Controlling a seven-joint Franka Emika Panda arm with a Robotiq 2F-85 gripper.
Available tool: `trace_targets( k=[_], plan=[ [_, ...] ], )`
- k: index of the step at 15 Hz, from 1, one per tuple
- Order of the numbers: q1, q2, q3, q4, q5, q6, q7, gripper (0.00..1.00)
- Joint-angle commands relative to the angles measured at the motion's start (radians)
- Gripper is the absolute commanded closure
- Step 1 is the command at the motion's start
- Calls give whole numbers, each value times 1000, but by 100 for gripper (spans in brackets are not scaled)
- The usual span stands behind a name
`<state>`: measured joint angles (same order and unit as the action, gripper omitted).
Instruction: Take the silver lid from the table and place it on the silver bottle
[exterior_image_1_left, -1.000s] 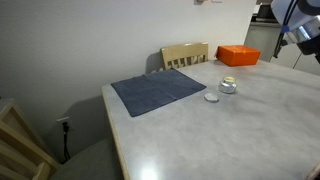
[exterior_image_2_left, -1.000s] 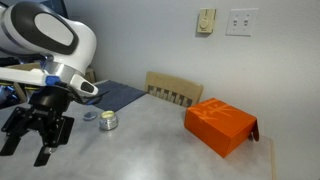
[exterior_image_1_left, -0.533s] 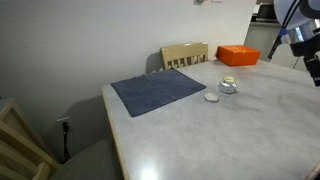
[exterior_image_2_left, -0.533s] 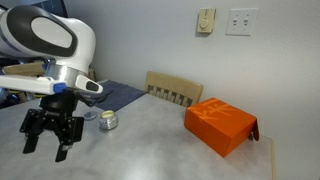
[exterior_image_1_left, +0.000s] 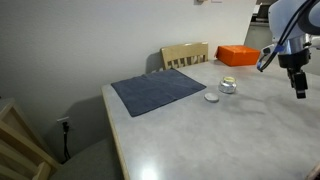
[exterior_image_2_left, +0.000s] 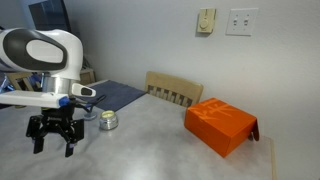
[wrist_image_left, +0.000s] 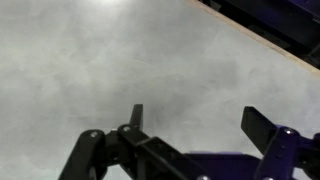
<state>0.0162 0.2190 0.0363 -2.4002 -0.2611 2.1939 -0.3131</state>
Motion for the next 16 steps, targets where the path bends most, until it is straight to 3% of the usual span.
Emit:
trace_targets(
  k=[1,8,11,15,16],
  plan=[
    [0,1,2,2,0,-2,0,0],
    [34,-3,29,-53,-37,373,21,0],
    [62,12,54,-55,-30,418,7,0],
    [67,8,139,-83,29,476,-152,0],
    [75,5,112,-57,8,421,-74,0]
  ],
)
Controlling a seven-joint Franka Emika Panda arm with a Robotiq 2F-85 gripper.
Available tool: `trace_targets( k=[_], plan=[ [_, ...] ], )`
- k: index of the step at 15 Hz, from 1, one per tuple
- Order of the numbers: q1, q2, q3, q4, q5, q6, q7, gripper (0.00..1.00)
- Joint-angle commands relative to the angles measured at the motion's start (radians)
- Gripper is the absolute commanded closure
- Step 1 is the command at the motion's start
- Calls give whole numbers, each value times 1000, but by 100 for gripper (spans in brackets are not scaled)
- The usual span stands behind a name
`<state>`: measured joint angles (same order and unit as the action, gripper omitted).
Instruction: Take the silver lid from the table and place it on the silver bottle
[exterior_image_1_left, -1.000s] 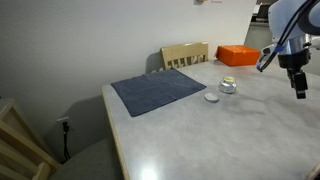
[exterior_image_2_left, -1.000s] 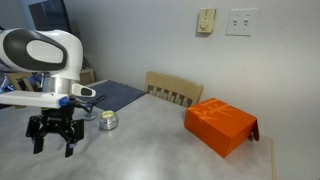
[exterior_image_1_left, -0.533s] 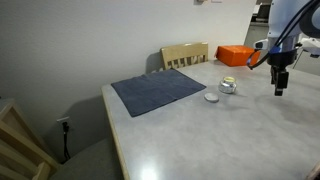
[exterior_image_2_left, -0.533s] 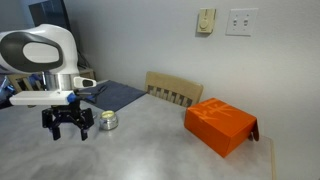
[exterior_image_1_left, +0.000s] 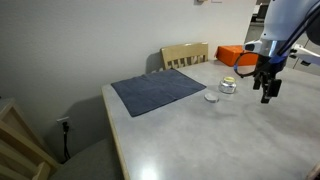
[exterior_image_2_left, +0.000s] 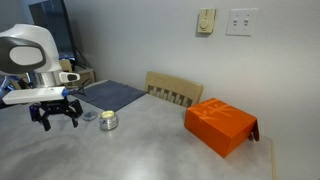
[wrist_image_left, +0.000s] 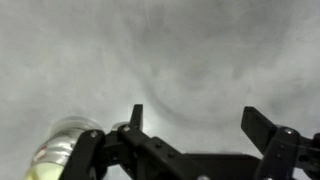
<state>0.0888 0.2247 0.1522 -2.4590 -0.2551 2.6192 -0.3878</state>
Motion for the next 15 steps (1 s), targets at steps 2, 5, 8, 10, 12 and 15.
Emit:
trace_targets(
  k=[2,5,8,10,12,15],
  plan=[
    [9,-1,6,0,6,0,4,0],
    [-11,12,-16,-4,15,19,8,0],
    [-43,99,3,56,103,106,-51,0],
    [-67,156,38,101,174,178,-95,0],
    [-92,208,82,146,213,231,-126,0],
    [-87,271,108,224,184,228,-107,0]
  ],
)
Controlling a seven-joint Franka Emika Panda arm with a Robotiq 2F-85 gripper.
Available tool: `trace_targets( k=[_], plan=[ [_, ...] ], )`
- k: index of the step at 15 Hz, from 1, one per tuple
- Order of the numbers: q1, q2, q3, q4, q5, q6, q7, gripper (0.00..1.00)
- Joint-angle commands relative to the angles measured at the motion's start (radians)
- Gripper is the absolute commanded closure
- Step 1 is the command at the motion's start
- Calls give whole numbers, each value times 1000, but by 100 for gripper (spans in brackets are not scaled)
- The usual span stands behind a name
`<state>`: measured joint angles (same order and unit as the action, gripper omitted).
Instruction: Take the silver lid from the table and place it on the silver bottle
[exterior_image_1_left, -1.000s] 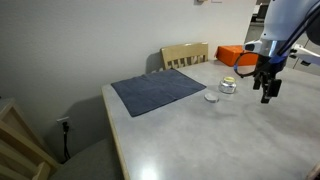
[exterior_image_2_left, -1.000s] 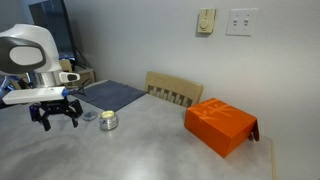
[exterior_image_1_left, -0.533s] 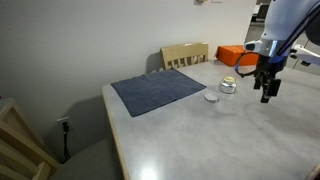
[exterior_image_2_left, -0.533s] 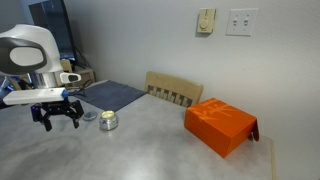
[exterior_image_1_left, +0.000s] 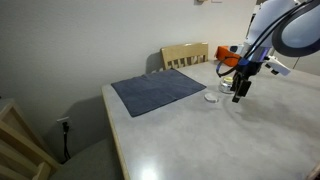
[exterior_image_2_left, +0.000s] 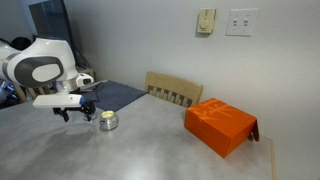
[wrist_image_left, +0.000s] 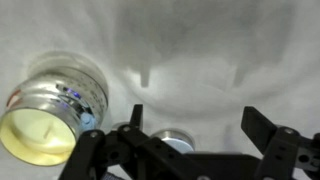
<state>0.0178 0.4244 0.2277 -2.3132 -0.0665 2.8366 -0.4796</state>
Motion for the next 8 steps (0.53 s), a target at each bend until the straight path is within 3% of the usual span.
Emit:
trace_targets(
  k=[1,8],
  plan=[
    [-3,86,26,103,-21,4,-1,0],
    [99,188,-64,305,-135,-52,111,0]
  ],
)
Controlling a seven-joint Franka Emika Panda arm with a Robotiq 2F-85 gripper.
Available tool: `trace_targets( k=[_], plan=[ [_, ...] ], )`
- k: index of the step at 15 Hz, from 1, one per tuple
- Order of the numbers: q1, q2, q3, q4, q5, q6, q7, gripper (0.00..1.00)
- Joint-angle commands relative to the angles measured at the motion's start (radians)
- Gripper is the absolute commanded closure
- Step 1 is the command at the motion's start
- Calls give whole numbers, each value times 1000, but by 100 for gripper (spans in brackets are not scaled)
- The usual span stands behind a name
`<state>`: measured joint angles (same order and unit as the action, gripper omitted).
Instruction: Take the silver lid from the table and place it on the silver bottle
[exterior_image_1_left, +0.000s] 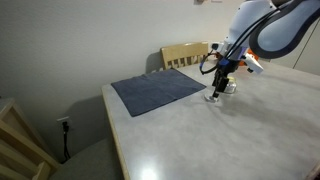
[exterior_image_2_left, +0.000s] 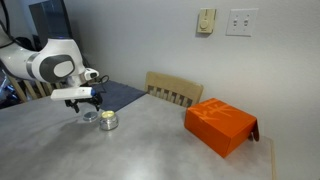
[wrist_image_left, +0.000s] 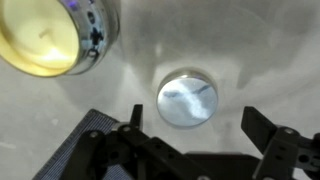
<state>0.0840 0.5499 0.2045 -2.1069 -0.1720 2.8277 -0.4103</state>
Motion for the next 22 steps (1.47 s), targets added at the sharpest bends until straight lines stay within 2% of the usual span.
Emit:
trace_targets(
  k=[1,4,7,11,15,22],
  plan=[
    [43,81,-53,121,-33,-48,62,0],
    [103,135,-108,168,-37,-58,185,0],
    [103,166,-78,204,-9,-98,211,0],
    [136,170,-82,226,-18,-117,254,0],
    [199,151,-120,214,-44,-102,329,0],
    [347,135,-234,215,-130,-106,525,0]
  ],
)
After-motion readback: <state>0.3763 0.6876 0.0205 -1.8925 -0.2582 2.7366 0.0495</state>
